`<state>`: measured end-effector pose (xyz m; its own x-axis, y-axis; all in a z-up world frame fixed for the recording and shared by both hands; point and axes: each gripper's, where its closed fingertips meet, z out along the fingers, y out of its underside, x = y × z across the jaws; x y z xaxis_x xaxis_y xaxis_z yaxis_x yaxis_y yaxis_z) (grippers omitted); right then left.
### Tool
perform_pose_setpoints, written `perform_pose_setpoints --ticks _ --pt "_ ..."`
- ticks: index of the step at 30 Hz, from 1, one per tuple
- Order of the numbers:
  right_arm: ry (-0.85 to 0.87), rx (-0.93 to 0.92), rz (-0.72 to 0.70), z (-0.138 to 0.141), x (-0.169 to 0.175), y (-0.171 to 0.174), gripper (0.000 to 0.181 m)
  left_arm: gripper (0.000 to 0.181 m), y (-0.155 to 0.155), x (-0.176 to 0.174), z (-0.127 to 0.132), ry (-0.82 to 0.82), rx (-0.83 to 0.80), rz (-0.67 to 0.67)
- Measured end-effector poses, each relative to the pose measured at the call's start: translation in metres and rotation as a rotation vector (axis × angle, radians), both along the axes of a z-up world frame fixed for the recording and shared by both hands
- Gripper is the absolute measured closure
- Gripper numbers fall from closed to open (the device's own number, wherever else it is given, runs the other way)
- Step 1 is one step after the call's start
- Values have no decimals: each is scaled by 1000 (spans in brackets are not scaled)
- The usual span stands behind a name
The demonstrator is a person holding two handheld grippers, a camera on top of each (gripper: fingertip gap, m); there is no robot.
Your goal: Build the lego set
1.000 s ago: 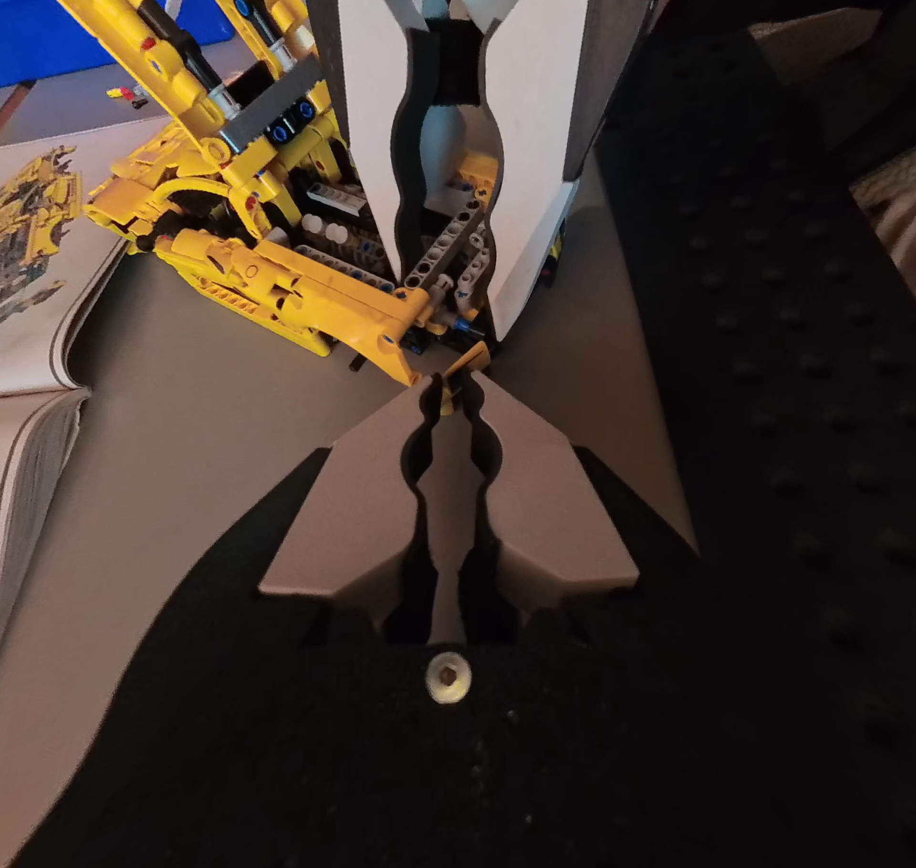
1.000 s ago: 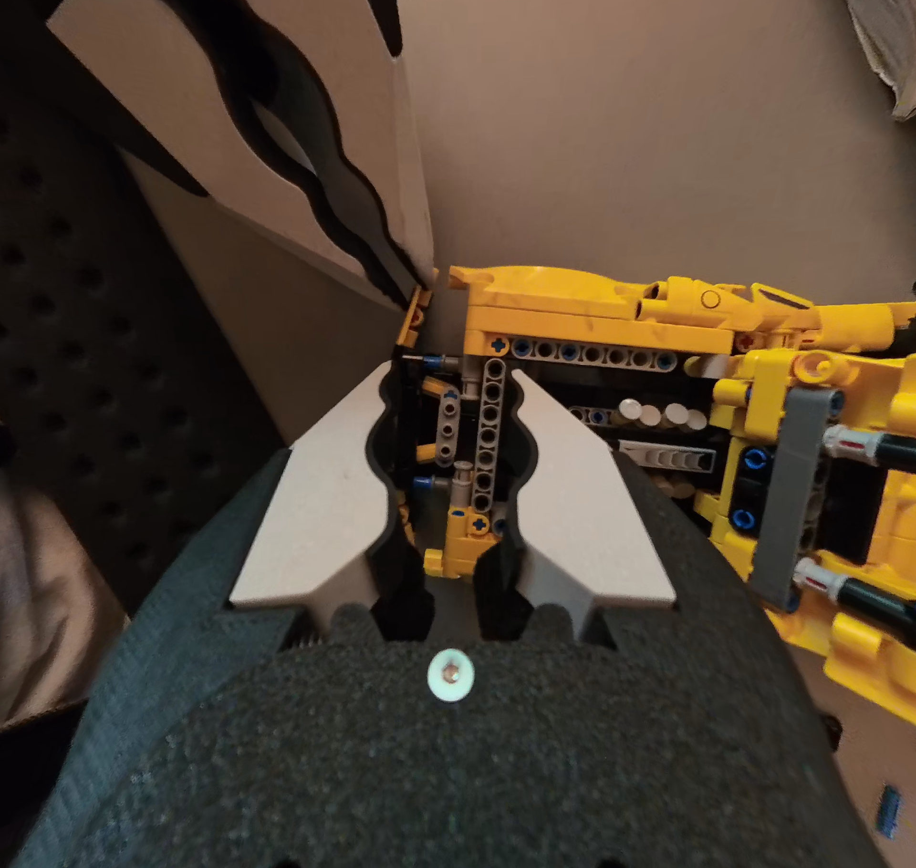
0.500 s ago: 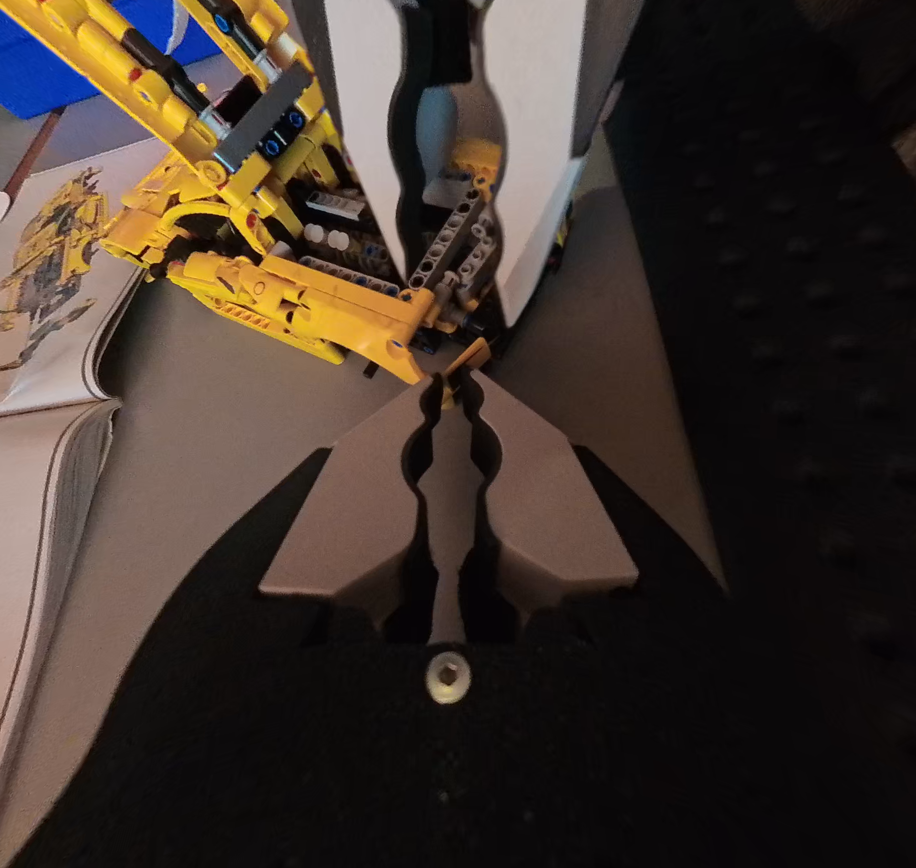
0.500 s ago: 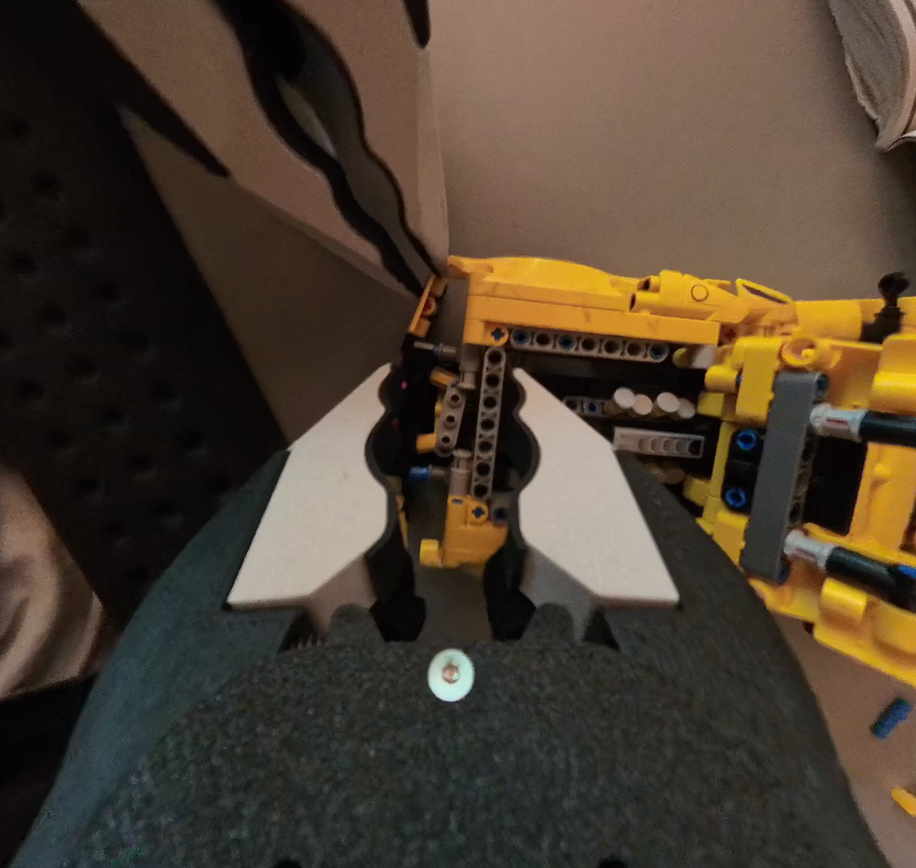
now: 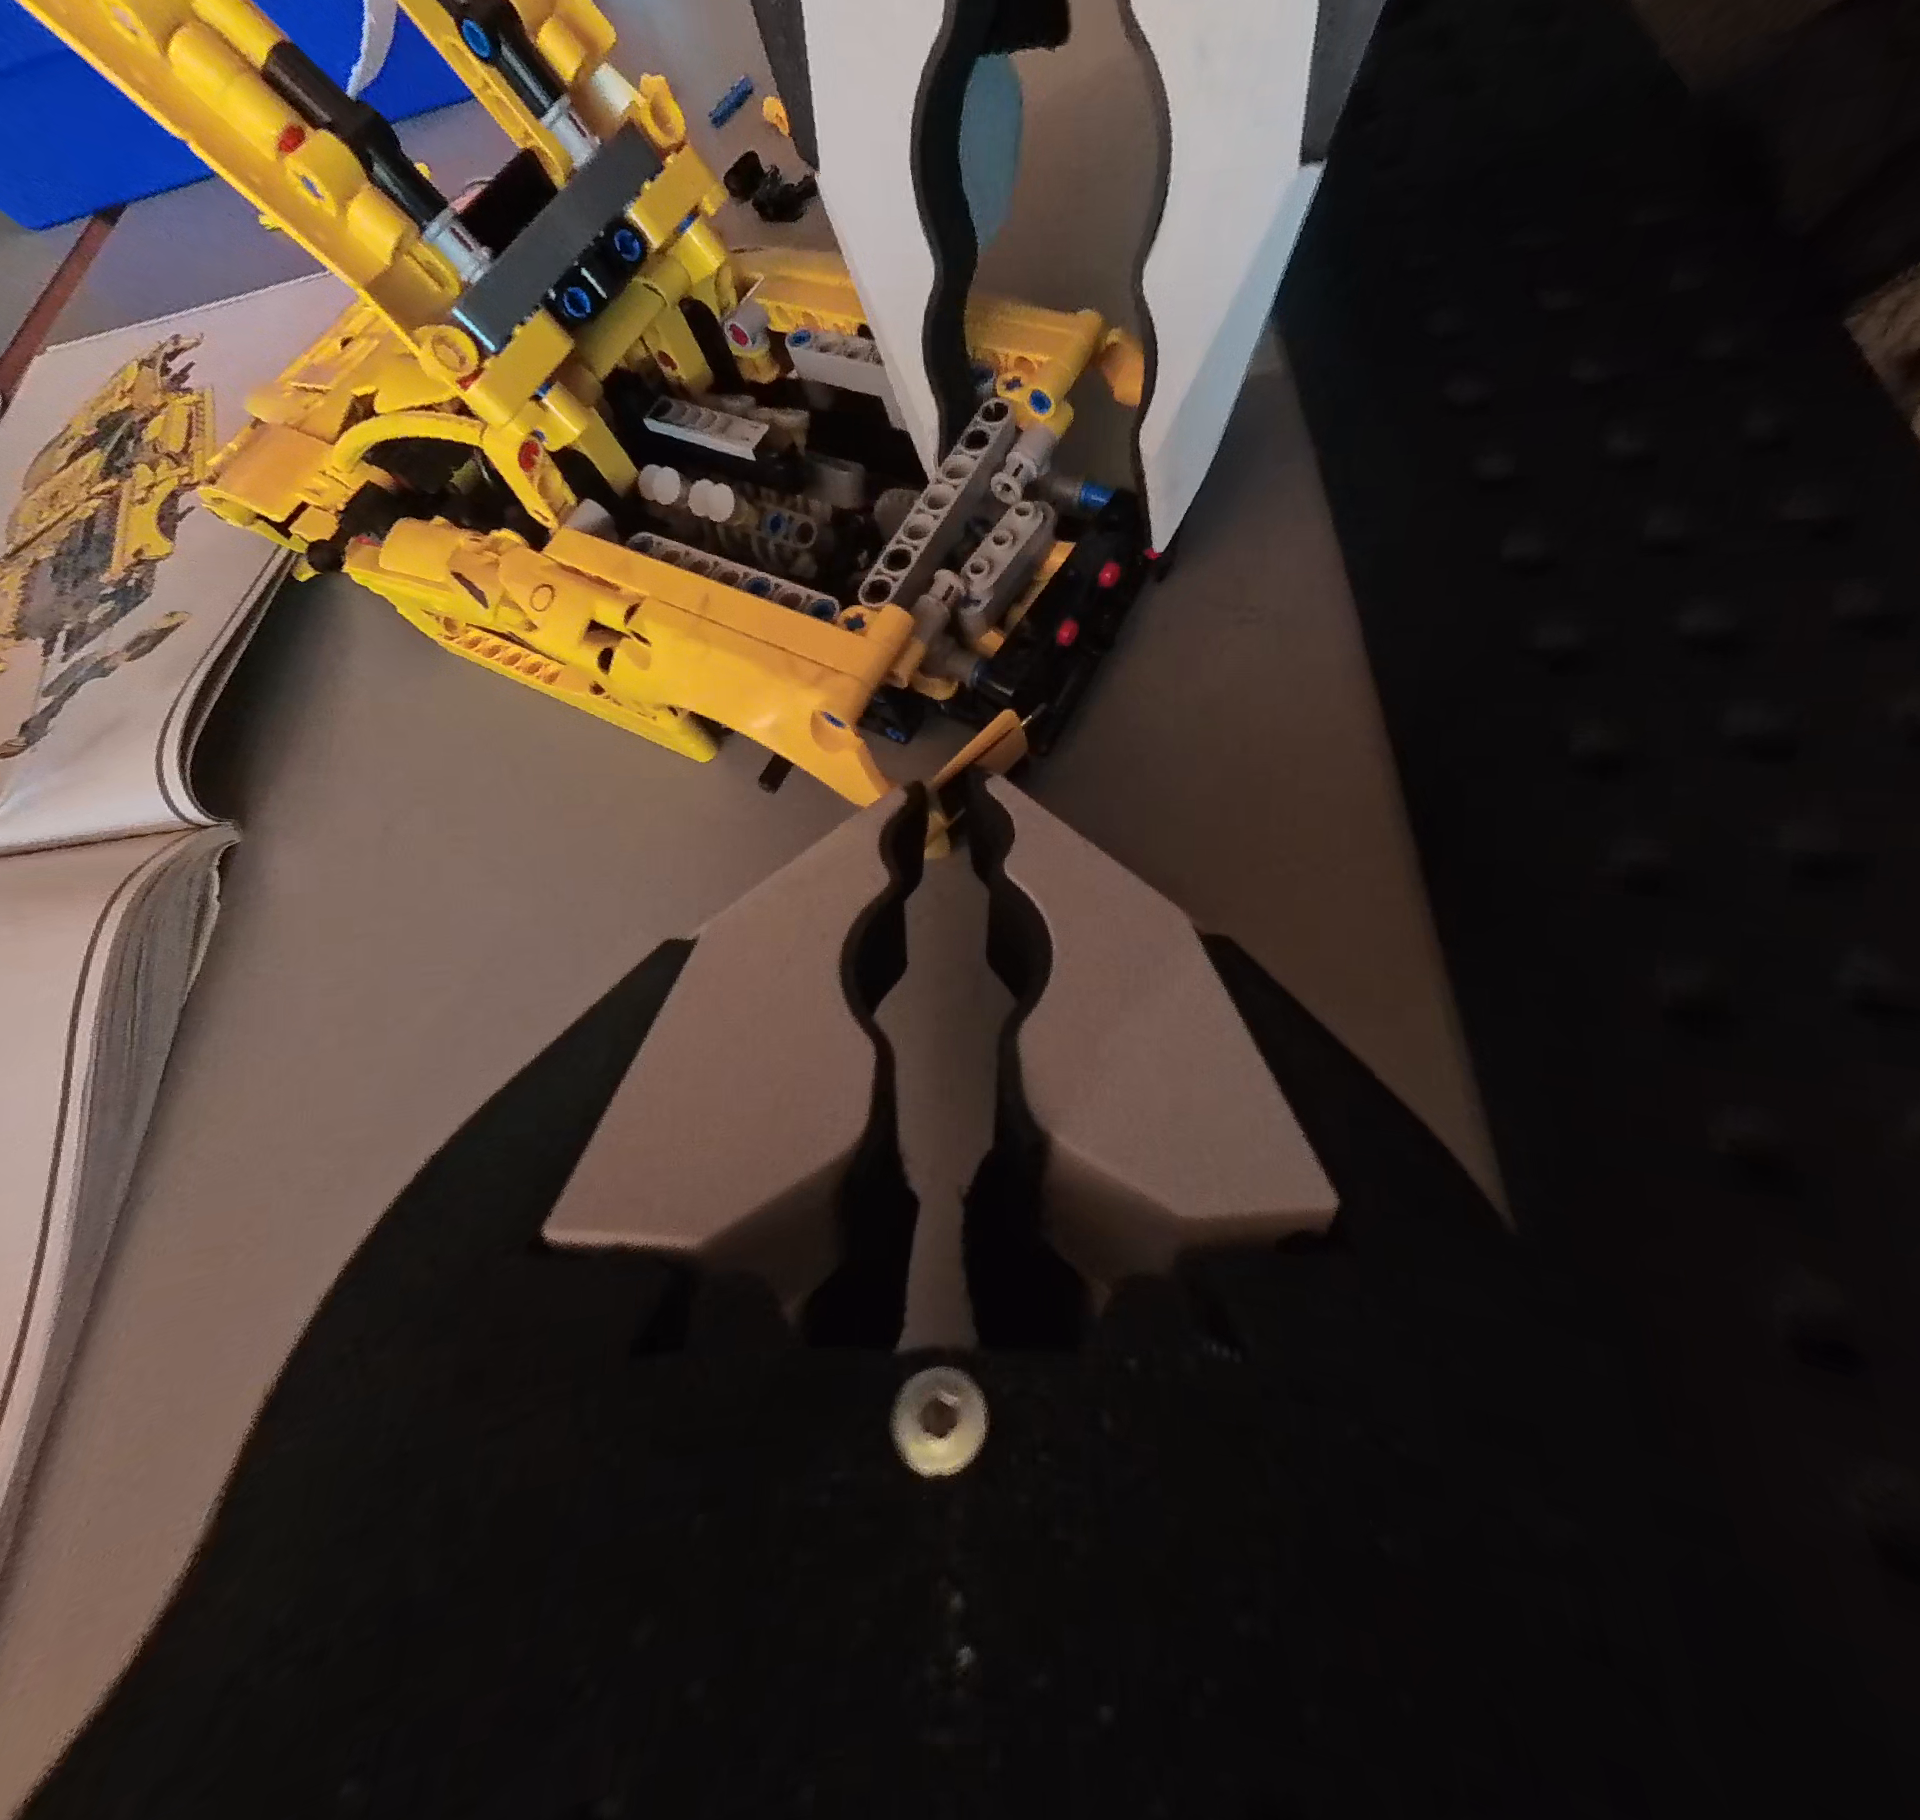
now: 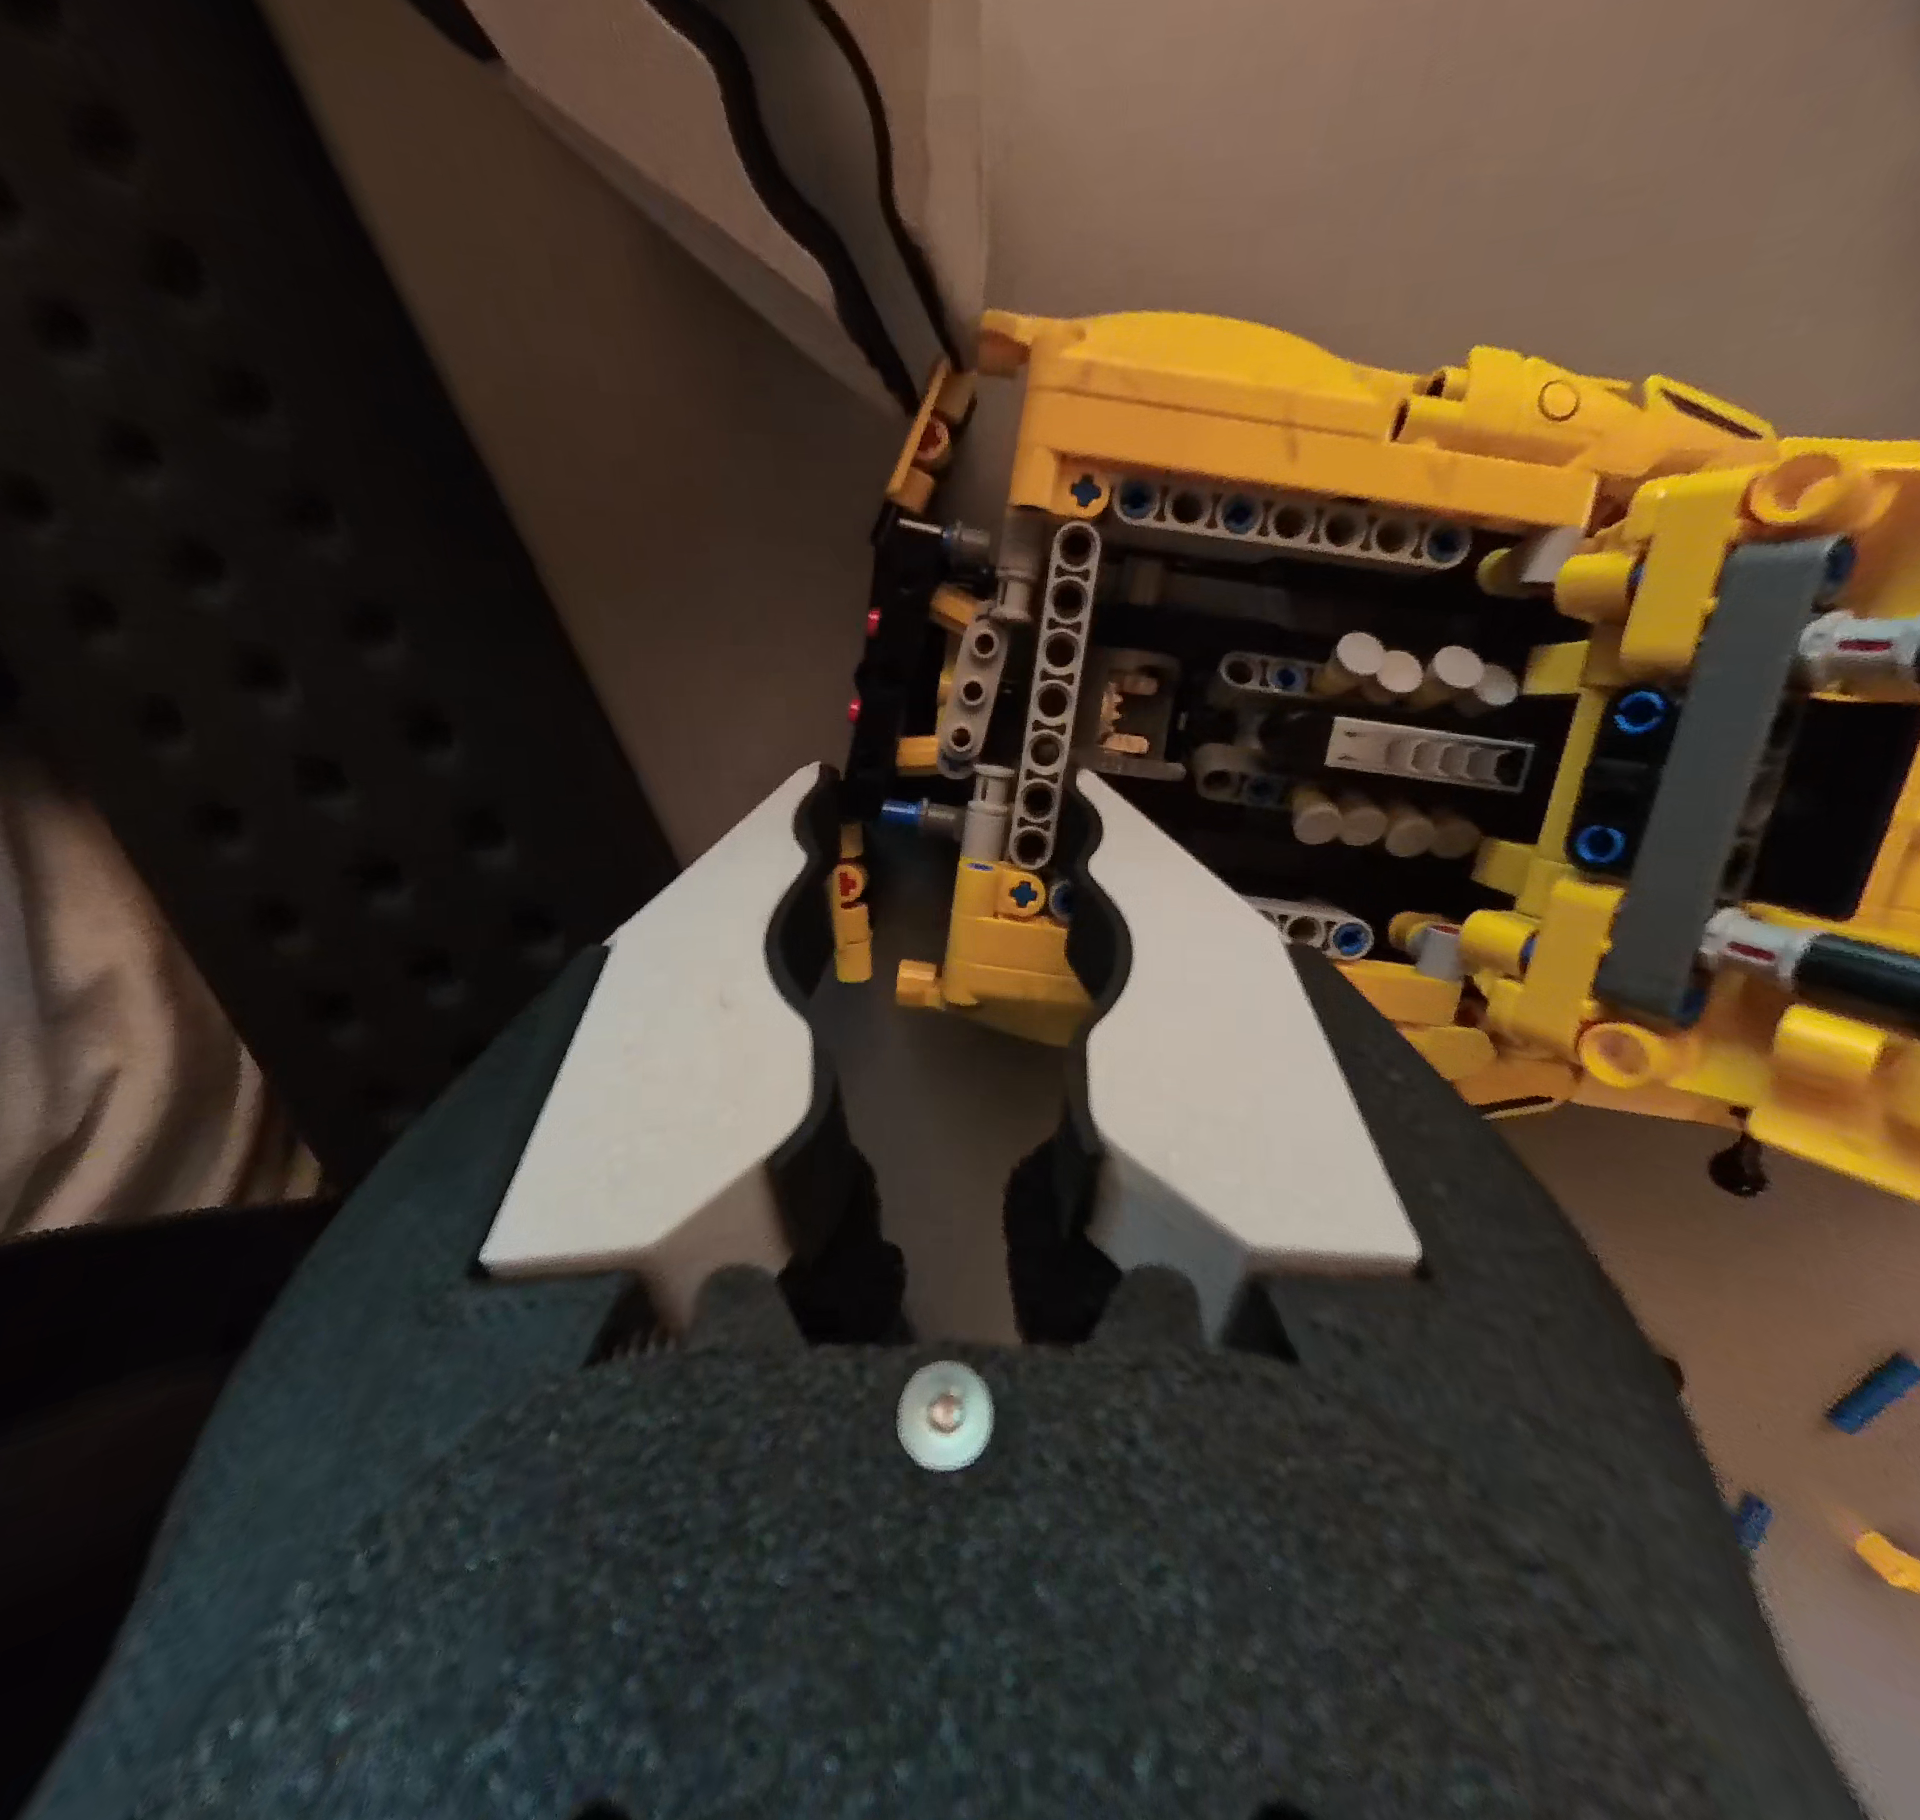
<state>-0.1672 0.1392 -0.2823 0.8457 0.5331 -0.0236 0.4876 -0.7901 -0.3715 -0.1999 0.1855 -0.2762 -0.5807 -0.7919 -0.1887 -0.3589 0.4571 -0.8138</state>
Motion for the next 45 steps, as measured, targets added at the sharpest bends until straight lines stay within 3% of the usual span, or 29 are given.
perform_pose_setpoints --ticks 15,22,25,37,45 --pt "43 13 -13 0 -2 0 141 174 -1 0 0 2 28 20" --pt "-34 33 -13 -1 -3 0 135 174 0 -1 0 26 -37 28" --pt "14 -6 -54 0 -2 -1 141 174 0 -1 0 27 -36 29" --pt "14 50 -12 0 -2 -1 141 174 -1 0 1 31 -18 67" --pt "54 45 -46 1 -2 -2 141 175 -3 -1 1 60 -114 52"
